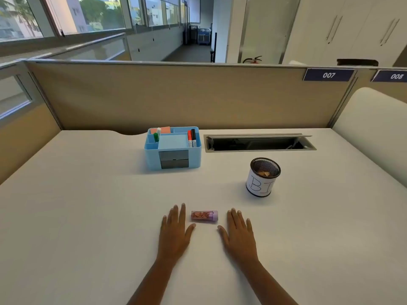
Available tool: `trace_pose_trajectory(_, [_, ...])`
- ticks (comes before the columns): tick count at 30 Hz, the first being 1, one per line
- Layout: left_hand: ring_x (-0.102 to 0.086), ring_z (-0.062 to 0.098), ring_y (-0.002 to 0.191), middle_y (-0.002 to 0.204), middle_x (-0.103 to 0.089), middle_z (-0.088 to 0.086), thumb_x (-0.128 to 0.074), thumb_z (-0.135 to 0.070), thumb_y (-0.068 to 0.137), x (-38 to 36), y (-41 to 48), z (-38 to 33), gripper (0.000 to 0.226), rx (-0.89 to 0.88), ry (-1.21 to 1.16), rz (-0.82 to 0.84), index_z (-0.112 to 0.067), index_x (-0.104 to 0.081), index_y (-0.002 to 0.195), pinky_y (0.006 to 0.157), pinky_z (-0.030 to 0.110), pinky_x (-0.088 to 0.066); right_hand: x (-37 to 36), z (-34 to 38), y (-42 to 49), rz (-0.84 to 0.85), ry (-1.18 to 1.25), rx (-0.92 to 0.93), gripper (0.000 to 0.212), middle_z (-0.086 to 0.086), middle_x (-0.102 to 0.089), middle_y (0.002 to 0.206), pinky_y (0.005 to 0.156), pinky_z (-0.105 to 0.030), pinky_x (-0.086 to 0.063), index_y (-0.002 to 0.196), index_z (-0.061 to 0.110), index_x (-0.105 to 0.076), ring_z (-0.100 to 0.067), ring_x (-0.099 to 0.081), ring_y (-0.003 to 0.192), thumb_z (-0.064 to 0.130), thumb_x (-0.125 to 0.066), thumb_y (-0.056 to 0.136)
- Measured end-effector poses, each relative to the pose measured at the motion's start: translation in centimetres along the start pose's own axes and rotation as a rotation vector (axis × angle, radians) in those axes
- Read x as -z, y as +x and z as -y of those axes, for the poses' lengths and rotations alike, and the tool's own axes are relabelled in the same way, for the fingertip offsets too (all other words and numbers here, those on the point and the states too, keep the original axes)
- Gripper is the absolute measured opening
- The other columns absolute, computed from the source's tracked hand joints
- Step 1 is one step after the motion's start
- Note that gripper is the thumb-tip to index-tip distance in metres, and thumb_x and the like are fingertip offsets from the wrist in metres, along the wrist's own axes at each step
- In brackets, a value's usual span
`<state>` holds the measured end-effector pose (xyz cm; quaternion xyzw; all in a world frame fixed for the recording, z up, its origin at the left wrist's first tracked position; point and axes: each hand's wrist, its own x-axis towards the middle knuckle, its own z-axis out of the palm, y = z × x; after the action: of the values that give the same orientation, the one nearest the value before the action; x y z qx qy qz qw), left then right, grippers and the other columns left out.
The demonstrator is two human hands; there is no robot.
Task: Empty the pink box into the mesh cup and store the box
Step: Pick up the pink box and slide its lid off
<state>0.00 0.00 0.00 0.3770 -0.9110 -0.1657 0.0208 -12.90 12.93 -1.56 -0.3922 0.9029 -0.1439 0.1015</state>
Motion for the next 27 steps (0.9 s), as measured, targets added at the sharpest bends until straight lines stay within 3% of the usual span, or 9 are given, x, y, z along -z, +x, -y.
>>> trace_pose_trajectory(2, [-0.014,0.019,0.144,0.157,-0.011,0.005,-0.022,-0.049,0.093,-0.1,0.6,-0.5,0.06,-0.031,-0.083,-0.049,-0.025,0.0,0.143,0.118,0.031,-0.014,0.2,0.0,0.1,0.001,0.026,-0.004,0.059,-0.003,-0.006,0.157,0.119,-0.037,0.0,0.143,0.015,-0.006,-0.017,-0.003,0.145,0.044,-0.024,0.095])
trace_pose_trajectory(4, [-0.023,0.015,0.14,0.154,-0.024,0.001,-0.04,-0.036,0.094,0.2,1.1,-1.3,0.055,-0.073,-0.128,-0.078,-0.025,-0.017,0.143,0.114,0.026,-0.022,0.5,0.2,0.2,0.012,0.046,-0.012,0.056,-0.004,-0.006,0.157,0.119,-0.037,0.0,0.143,0.015,-0.009,-0.018,-0.003,0.145,0.041,-0.025,0.096])
trace_pose_trajectory(10, [-0.046,0.021,0.113,0.122,-0.056,0.002,-0.041,-0.028,0.093,0.3,1.8,-3.5,0.031,-0.13,-0.025,-0.08,-0.019,-0.049,0.122,0.092,0.03,-0.041,0.7,0.8,0.2,0.055,0.154,0.018,0.048,-0.005,-0.01,0.156,0.118,-0.036,-0.002,0.141,0.016,-0.02,-0.018,-0.006,0.144,0.034,-0.028,0.097])
trace_pose_trajectory(13, [-0.05,0.023,0.107,0.114,-0.062,0.005,-0.045,-0.024,0.092,-0.1,1.2,-4.4,0.026,-0.095,-0.229,-0.087,-0.014,-0.057,0.113,0.089,0.033,-0.044,1.1,1.2,0.0,0.028,0.361,0.004,0.044,-0.01,-0.024,0.152,0.117,-0.035,-0.01,0.137,0.01,-0.029,-0.022,-0.018,0.142,0.028,-0.034,0.097])
trace_pose_trajectory(16, [-0.057,0.024,0.093,0.098,-0.068,0.01,-0.052,-0.019,0.09,-0.3,0.4,-5.1,0.02,-0.033,-0.572,-0.051,-0.007,-0.064,0.1,0.078,0.033,-0.048,1.8,1.5,0.0,-0.115,0.689,-0.085,0.03,-0.01,-0.056,0.125,0.095,-0.022,-0.037,0.12,0.007,-0.05,-0.024,-0.049,0.118,0.022,-0.042,0.095])
trace_pose_trajectory(18, [-0.058,0.02,0.079,0.086,-0.066,0.005,-0.053,-0.02,0.09,-0.3,0.0,-5.5,0.019,-0.012,-0.723,-0.001,-0.006,-0.065,0.096,0.064,0.018,-0.045,2.5,1.9,0.1,-0.149,0.856,-0.132,0.025,-0.003,-0.063,0.108,0.079,-0.007,-0.042,0.113,0.01,-0.055,-0.018,-0.057,0.103,0.021,-0.043,0.095])
trace_pose_trajectory(21, [-0.059,0.014,0.076,0.087,-0.066,0.004,-0.05,-0.02,0.092,-0.4,-0.3,-5.9,0.021,0.009,-0.839,0.064,-0.006,-0.064,0.101,0.064,0.008,-0.043,3.2,2.5,0.3,-0.075,1.123,-0.168,0.023,-0.01,-0.066,0.094,0.082,-0.027,-0.053,0.111,0.011,-0.056,-0.023,-0.064,0.09,0.022,-0.045,0.094])
trace_pose_trajectory(23, [-0.062,0.014,0.073,0.091,-0.07,0.01,-0.049,-0.019,0.093,-0.4,-0.5,-6.2,0.022,0.0,-0.879,0.11,-0.005,-0.064,0.1,0.065,0.008,-0.047,3.5,2.8,0.2,-0.003,1.232,-0.182,0.021,-0.011,-0.066,0.088,0.07,-0.032,-0.057,0.108,0.014,-0.058,-0.021,-0.064,0.078,0.023,-0.046,0.093])
trace_pose_trajectory(27, [-0.062,0.017,0.068,0.089,-0.074,0.018,-0.048,-0.027,0.093,0.2,-0.6,-5.9,0.032,-0.032,-0.779,0.152,-0.004,-0.07,0.087,0.07,0.022,-0.051,3.7,3.0,-0.1,0.073,1.17,-0.18,0.022,-0.001,-0.06,0.076,0.043,-0.011,-0.041,0.105,0.013,-0.061,-0.008,-0.052,0.059,0.026,-0.048,0.092])
